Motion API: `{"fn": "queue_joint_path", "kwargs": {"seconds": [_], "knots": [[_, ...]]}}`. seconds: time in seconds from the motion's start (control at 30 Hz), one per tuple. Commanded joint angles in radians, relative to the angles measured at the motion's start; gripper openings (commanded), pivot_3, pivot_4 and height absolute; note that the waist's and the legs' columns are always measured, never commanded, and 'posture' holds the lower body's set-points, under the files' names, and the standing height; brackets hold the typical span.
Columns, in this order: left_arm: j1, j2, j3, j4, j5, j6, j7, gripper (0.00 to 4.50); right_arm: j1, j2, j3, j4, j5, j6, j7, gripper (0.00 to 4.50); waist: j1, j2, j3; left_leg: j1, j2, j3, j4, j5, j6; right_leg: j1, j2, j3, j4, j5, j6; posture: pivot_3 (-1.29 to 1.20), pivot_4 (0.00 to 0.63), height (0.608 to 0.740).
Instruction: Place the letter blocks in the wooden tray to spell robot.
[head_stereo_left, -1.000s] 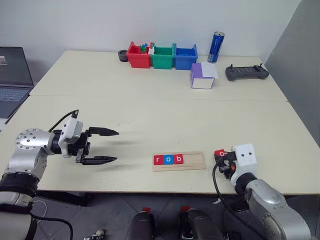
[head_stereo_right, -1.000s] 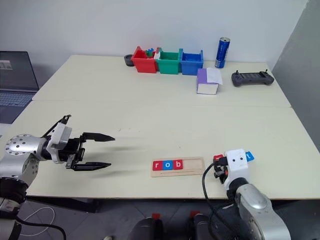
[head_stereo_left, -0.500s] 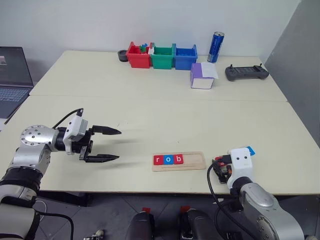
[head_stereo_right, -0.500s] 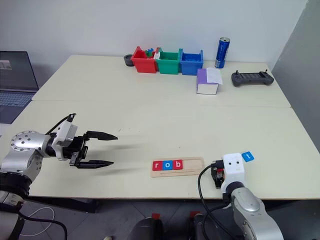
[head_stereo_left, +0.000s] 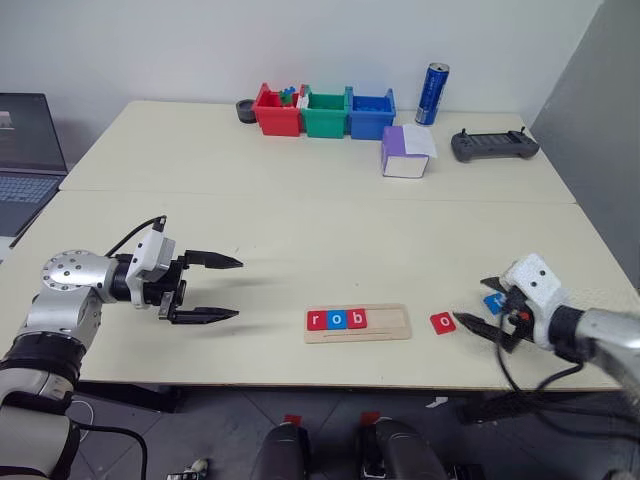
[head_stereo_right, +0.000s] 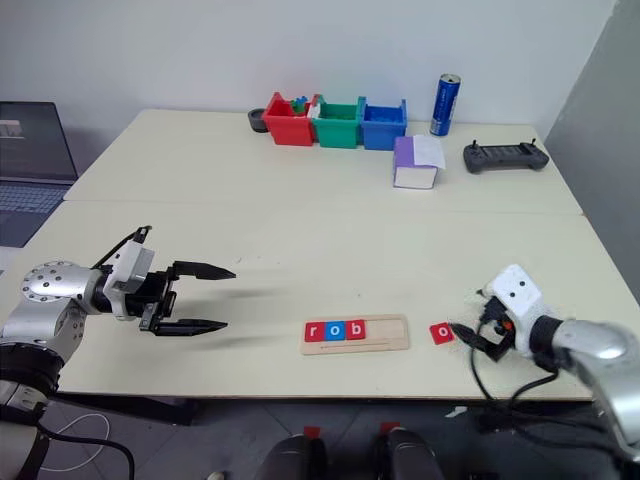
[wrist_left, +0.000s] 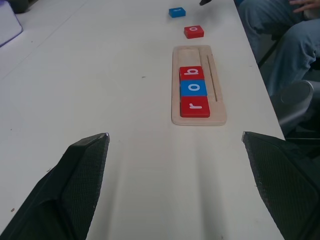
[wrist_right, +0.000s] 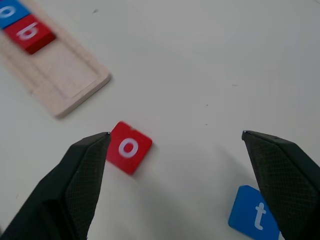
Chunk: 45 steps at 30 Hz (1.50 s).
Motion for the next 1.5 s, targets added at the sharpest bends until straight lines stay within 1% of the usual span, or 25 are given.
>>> {"fn": "queue_joint_path", "kwargs": {"seconds": [0.03, 0.17, 0.3, 0.47, 0.57, 0.63, 0.73, 0.83, 1.07, 1.1, 1.13, 1.23, 1.33, 1.43, 1.5], "knots": [[0.015, 0.026, 0.034, -0.035, -0.024, -0.012, -0.006, 4.5, -0.14, -0.016, 0.101, 0.226, -0.044, -0.26, 0.196, 4.46, -0.001, 0.0, 0.0, 0.0, 0.0, 0.0, 0.0, 0.0, 0.0, 0.0, 0.0, 0.0, 0.0, 0.0, 0.0, 0.0, 0.15, 0.74], [0.057, 0.049, 0.055, -0.067, -0.037, -0.013, -0.006, 4.5, -0.247, -0.003, 0.204, 0.388, -0.081, -0.434, 0.344, 4.46, 0.002, 0.0, 0.0, 0.0, 0.0, 0.0, 0.0, 0.0, 0.0, 0.0, 0.0, 0.0, 0.001, 0.0, 0.0, 0.0, 0.15, 0.74], [0.116, 0.073, 0.092, -0.109, -0.049, -0.01, -0.006, 4.5, -0.288, 0.012, 0.259, 0.468, -0.082, -0.516, 0.446, 4.46, 0.004, 0.001, 0.0, 0.0, 0.0, 0.001, 0.0, 0.0, 0.0, 0.0, -0.001, 0.0, 0.001, 0.0, 0.0, 0.0, 0.15, 0.74], [0.167, 0.08, 0.136, -0.144, -0.046, -0.003, -0.006, 4.5, -0.337, 0.058, 0.312, 0.562, -0.124, -0.592, 0.467, 4.46, 0.006, 0.001, 0.0, 0.0, 0.0, 0.002, 0.002, 0.0, 0.0, 0.0, -0.002, 0.001, 0.001, 0.0, 0.0, 0.0, 0.15, 0.74], [0.184, 0.079, 0.158, -0.158, -0.04, 0.005, -0.006, 4.5, -0.372, 0.093, 0.342, 0.634, -0.17, -0.615, 0.438, 4.46, 0.006, 0.001, 0.001, 0.001, 0.0, 0.002, 0.001, 0.0, 0.0, 0.0, -0.001, 0.0, 0.002, 0.0, 0.0, 0.0, 0.15, 0.74], [0.195, 0.079, 0.171, -0.169, -0.036, 0.01, -0.006, 4.5, -0.387, 0.102, 0.362, 0.677, -0.203, -0.65, 0.442, 4.46, 0.006, 0.001, 0.001, 0.001, 0.0, 0.002, 0.001, 0.0, -0.001, 0.0, -0.001, 0.0, 0.002, 0.0, 0.0, 0.0, 0.15, 0.74], [0.205, 0.079, 0.187, -0.179, -0.033, 0.015, -0.006, 4.5, -0.392, 0.108, 0.368, 0.705, -0.21, -0.668, 0.461, 4.46, 0.006, 0.001, 0.001, 0.001, 0.0, 0.002, 0.001, 0.0, -0.001, 0.0, -0.001, 0.001, 0.002, 0.0, 0.0, 0.0, 0.15, 0.74], [0.207, 0.082, 0.201, -0.179, -0.027, 0.017, -0.006, 4.5, -0.409, 0.119, 0.375, 0.753, -0.214, -0.677, 0.48, 3.86, 0.006, 0.001, 0.001, 0.001, 0.0, 0.002, 0.001, 0.0, -0.001, 0.0, -0.001, 0.001, 0.002, 0.0, 0.0, 0.0, 0.15, 0.74], [0.205, 0.084, 0.214, -0.177, -0.02, 0.022, -0.006, 4.5, -0.437, 0.131, 0.383, 0.8, -0.221, -0.698, 0.495, 1.57, 0.006, 0.001, 0.001, 0.001, 0.0, 0.002, 0.001, 0.0, -0.001, 0.001, -0.001, 0.001, 0.002, 0.0, 0.0, 0.0, 0.15, 0.74], [0.205, 0.085, 0.215, -0.177, -0.02, 0.022, -0.006, 4.5, -0.439, 0.132, 0.382, 0.798, -0.22, -0.697, 0.496, 1.44, 0.006, 0.001, 0.001, 0.001, 0.0, 0.002, 0.001, 0.0, -0.001, 0.001, -0.001, 0.001, 0.002, 0.0, 0.0, 0.0, 0.15, 0.74], [0.207, 0.085, 0.216, -0.18, -0.02, 0.024, -0.006, 4.5, -0.443, 0.13, 0.374, 0.751, -0.199, -0.649, 0.496, 1.45, 0.006, 0.001, 0.001, 0.001, 0.0, 0.002, 0.001, 0.0, -0.001, 0.001, -0.001, 0.001, 0.002, 0.0, 0.0, 0.0, 0.15, 0.74], [0.211, 0.083, 0.221, -0.188, -0.019, 0.03, -0.006, 4.5, -0.459, 0.115, 0.348, 0.535, -0.135, -0.427, 0.463, 1.45, 0.003, 0.002, 0.001, 0.001, 0.001, 0.002, 0.001, 0.0, -0.001, 0.0, -0.001, 0.001, 0.003, 0.0, -0.001, 0.0, 0.15, 0.74], [0.215, 0.082, 0.229, -0.196, -0.015, 0.036, -0.006, 4.5, -0.453, 0.12, 0.336, 0.355, -0.106, -0.275, 0.406, 1.45, 0.002, 0.002, 0.001, 0.001, 0.001, 0.002, 0.001, 0.0, -0.001, 0.0, -0.001, 0.001, 0.003, 0.0, -0.001, 0.0, 0.15, 0.74], [0.215, 0.081, 0.232, -0.197, -0.009, 0.04, -0.006, 4.5, -0.459, 0.16, 0.365, 0.2, -0.111, -0.15, 0.319, 1.45, 0.003, 0.002, 0.001, 0.001, 0.001, 0.002, 0.001, 0.0, -0.001, 0.0, -0.001, 0.0, 0.003, 0.0, -0.001, 0.0, 0.15, 0.74], [0.212, 0.078, 0.231, -0.195, -0.005, 0.04, -0.006, 4.5, -0.467, 0.194, 0.4, 0.135, -0.127, -0.092, 0.267, 1.45, 0.003, 0.002, 0.001, 0.001, 0.001, 0.002, 0.001, 0.0, -0.001, 0.0, -0.001, 0.001, 0.003, 0.0, -0.001, 0.0, 0.15, 0.74]]}}
